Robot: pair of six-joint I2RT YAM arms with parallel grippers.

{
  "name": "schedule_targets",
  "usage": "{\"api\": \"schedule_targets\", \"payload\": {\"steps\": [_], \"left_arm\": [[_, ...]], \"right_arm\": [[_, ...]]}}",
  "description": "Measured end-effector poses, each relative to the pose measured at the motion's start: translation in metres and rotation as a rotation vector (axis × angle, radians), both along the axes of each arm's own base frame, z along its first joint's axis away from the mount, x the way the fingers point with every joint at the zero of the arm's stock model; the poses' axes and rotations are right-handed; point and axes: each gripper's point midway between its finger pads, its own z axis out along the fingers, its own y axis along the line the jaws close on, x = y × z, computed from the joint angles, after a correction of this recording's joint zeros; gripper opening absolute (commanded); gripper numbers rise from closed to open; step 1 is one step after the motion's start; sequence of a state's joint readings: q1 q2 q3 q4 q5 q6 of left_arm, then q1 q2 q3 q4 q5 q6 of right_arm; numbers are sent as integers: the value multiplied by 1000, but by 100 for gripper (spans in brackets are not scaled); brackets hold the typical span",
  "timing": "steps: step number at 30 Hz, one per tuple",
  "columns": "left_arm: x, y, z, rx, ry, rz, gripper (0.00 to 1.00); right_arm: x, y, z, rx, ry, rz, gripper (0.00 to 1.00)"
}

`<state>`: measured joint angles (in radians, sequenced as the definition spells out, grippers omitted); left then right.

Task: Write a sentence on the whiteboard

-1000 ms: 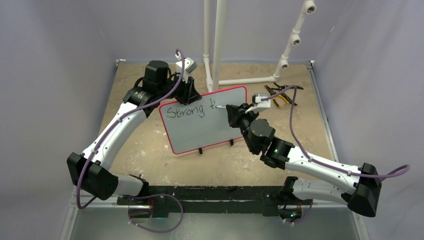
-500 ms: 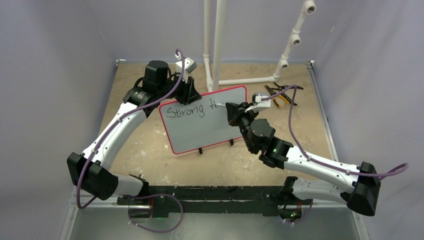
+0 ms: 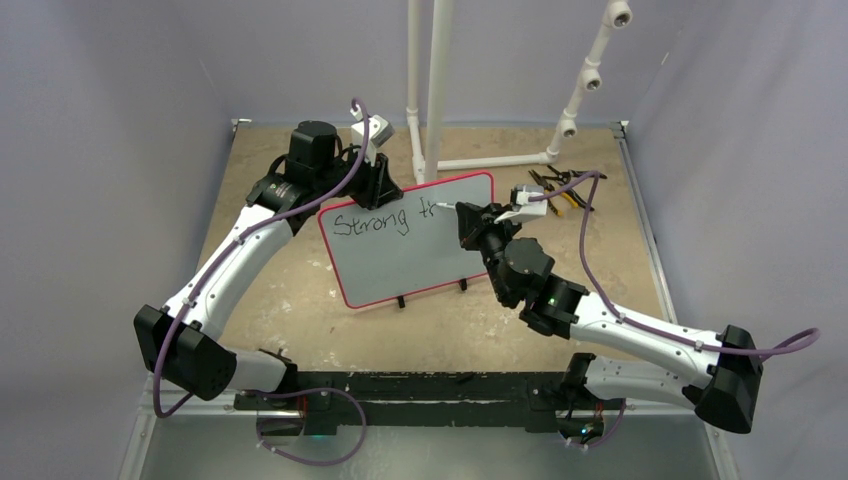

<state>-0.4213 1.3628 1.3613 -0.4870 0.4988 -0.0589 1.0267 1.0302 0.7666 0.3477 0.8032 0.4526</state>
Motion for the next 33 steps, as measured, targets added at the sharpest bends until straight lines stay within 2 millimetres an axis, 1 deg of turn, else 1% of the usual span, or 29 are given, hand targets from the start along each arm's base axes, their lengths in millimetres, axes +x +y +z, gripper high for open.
{"api": "schedule_targets", "payload": {"steps": [6, 18, 27, 33], "left_arm": [[0, 0, 0, 0, 0, 0, 0], [0, 0, 0, 0, 0, 0, 0], [0, 0, 0, 0, 0, 0, 0], [0, 0, 0, 0, 0, 0, 0]], "right_arm": [[-1, -5, -2, 2, 11, -16, 0], [-3, -5, -19, -22, 62, -7, 0], [-4, -5, -25, -27, 75, -7, 0], [-4, -5, -25, -28, 75, -4, 0]]}}
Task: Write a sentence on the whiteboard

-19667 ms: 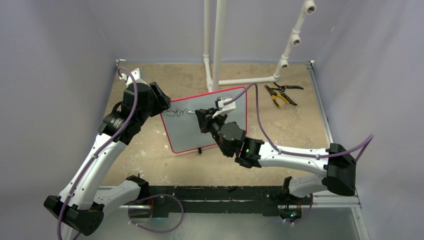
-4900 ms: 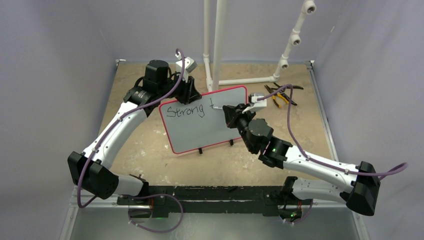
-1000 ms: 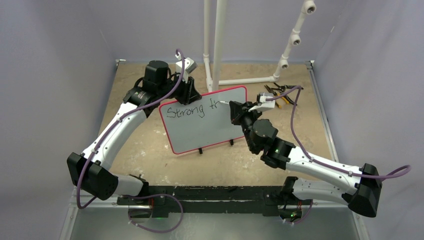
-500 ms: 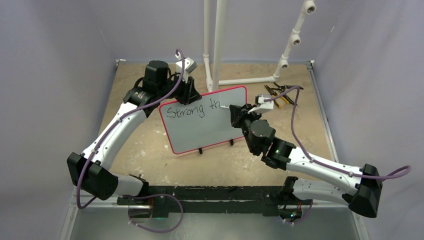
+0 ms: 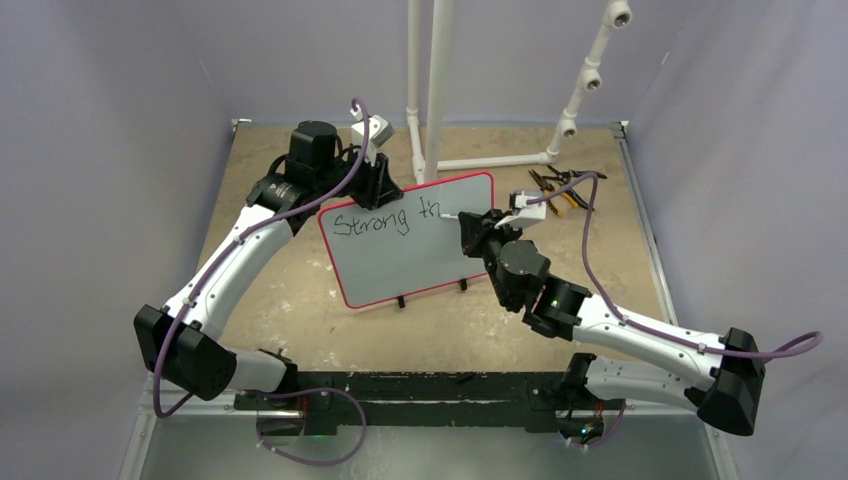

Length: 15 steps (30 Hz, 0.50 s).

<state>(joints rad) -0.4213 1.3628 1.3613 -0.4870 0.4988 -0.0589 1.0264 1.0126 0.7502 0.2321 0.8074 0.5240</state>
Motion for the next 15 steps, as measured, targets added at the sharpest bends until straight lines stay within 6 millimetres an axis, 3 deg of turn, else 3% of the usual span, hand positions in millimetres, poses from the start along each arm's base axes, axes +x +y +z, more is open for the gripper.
{"api": "schedule_targets", "payload": {"steps": [7, 15], "left_arm": [[0, 0, 0, 0, 0, -2, 0], [-1, 0, 0, -1, 1, -3, 0]], "right_arm": [[-2, 3, 1, 1, -1, 24, 0], [-12, 0, 18, 43, -31, 74, 0]]}}
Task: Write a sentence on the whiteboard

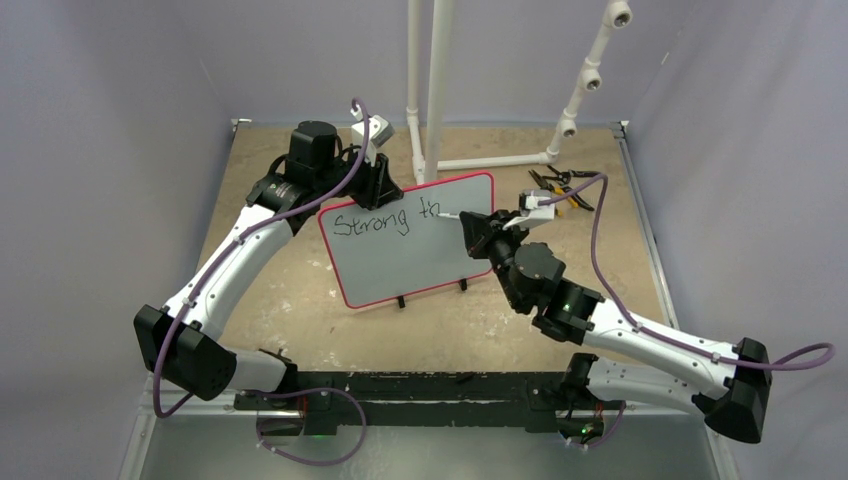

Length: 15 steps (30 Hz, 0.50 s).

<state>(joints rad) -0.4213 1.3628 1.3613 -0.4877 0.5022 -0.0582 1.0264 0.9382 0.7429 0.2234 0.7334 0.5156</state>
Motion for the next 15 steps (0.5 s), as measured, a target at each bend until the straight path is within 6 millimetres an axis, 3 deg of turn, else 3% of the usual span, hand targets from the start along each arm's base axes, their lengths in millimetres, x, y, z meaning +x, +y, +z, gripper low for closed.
{"api": "schedule_targets", "payload": {"steps": [15], "left_arm": [[0, 0, 0, 0, 1, -1, 0]], "right_arm": [[1, -5, 3, -3, -21, -19, 0]]}}
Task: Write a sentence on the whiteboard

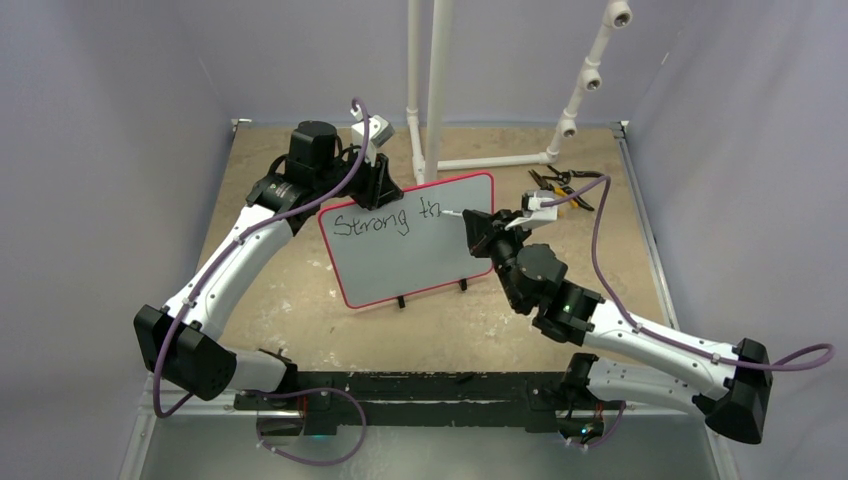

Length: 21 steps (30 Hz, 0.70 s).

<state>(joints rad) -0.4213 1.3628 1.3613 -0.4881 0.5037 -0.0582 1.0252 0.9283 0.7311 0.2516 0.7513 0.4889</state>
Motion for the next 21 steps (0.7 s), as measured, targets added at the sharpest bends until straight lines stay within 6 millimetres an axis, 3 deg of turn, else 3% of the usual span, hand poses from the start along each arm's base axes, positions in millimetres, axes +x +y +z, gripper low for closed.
{"api": "schedule_targets", "payload": {"steps": [8, 21], "left_arm": [[0, 0, 0, 0, 0, 0, 0], [0, 0, 0, 0, 0, 0, 0]], "right_arm": [[8, -2, -5, -16, 1, -45, 0], [18, -4, 2, -7, -27, -75, 0]]}}
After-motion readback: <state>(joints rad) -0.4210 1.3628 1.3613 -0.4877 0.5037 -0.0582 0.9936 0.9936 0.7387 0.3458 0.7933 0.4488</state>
